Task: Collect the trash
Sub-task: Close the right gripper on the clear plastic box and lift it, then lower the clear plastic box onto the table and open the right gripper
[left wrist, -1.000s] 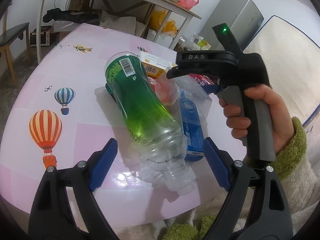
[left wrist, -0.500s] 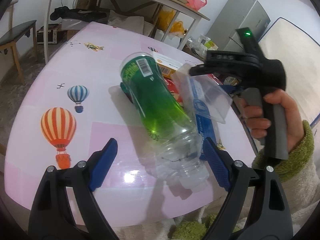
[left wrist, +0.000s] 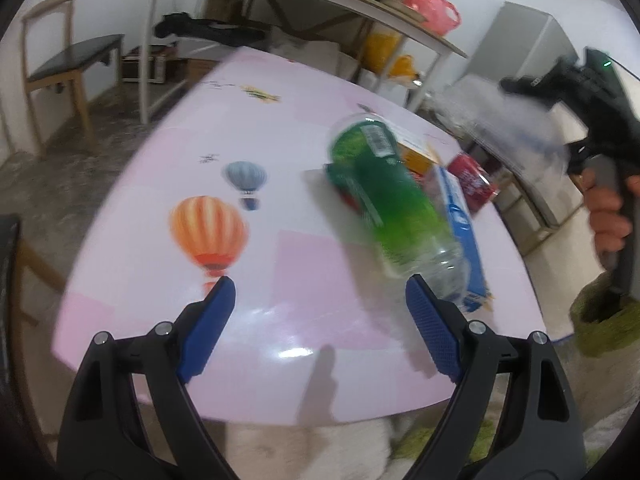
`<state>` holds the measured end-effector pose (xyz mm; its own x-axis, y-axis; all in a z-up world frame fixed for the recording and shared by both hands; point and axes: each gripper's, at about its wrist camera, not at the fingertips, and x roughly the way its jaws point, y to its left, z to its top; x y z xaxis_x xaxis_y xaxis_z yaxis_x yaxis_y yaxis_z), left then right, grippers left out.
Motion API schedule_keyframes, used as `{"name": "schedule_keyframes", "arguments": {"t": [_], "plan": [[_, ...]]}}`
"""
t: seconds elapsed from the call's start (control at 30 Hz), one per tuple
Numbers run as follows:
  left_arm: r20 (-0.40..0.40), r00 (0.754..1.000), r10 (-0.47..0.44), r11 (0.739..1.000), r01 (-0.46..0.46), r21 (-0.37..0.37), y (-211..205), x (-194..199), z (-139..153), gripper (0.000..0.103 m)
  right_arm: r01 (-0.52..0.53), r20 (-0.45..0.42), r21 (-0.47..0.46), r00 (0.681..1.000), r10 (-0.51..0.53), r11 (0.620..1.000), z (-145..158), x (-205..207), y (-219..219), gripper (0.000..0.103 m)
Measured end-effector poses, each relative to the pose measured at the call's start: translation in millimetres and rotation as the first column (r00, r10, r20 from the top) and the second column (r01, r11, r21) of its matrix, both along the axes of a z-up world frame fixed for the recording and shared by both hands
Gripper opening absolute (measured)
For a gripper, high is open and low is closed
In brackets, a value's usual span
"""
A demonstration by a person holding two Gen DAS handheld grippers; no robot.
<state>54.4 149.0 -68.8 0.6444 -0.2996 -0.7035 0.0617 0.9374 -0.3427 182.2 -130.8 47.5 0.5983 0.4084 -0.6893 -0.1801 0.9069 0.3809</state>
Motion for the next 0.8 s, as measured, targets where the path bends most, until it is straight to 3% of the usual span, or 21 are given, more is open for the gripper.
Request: {"name": "schedule_keyframes", "arguments": {"t": [0.17,0.37,0.63,0.8], "plan": [[-0.013,0.995,0.094,0.995,-0.094,0.024,26.5,-16.6,-1.0,0.083,-0.210,0.048,0.076,0.977,0.207,0.975,18.1,-6.8,58.3,0.087],[-0.040,0.980,0.195,0.980,-0.193,0.056,53.4,-38.1,-4.9,0.083,-0.382,-0.054,0.115,0.919,0.390,0.917,-22.3,-13.3,128.1,0.087],[-0.040,0.959,0.280,0.958,-0.276,0.075,78.8,-62.7,-6.9,0.083,-0.447,-0.205,0.062,0.870,0.449,0.893,-85.2,-21.0,169.3,0.087],[-0.030,0.956,0.290,0.956,-0.289,0.051,80.6,-68.8,-6.0,0.083,-0.452,-0.211,-0.026,0.874,0.437,0.892,-100.6,-28.0,178.5,0.087]]}}
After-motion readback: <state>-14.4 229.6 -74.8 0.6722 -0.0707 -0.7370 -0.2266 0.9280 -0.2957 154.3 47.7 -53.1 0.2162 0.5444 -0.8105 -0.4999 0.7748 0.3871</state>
